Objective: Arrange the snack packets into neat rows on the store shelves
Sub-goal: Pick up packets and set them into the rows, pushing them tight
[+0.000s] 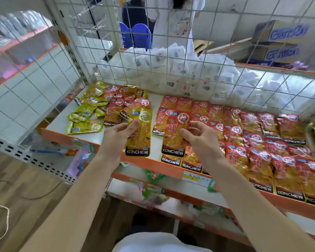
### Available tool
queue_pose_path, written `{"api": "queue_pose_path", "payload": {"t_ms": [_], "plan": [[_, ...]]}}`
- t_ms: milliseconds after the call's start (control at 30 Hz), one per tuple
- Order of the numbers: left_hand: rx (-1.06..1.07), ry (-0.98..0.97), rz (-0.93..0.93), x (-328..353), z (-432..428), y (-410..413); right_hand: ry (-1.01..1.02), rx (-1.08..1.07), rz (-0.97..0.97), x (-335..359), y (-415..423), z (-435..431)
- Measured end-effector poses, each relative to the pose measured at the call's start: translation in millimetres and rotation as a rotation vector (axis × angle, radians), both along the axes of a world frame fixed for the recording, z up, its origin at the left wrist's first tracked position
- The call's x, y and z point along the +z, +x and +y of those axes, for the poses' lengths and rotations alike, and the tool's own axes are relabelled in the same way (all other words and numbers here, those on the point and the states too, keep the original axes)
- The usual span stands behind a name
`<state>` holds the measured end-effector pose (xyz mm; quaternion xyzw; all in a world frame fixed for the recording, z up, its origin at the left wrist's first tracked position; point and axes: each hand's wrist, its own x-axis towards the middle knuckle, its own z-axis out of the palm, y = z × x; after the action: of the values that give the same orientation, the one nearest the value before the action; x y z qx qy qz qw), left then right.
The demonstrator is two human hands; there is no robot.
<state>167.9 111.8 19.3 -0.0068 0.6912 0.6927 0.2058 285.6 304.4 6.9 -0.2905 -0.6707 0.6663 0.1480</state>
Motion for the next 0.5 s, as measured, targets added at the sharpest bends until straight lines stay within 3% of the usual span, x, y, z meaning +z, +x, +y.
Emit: {"api": "queue_pose_path", "payload": {"t_ms": [233,500], "plan": [[-0.173,-0.136,0.154,-21,-1,-24,0.182,-0.038,-0.092,-12,-15,-21],[-0.329,-0.191,0.153,-38,-10,-50,0.522,-0.046,-0.34,-30,-46,-42]]}}
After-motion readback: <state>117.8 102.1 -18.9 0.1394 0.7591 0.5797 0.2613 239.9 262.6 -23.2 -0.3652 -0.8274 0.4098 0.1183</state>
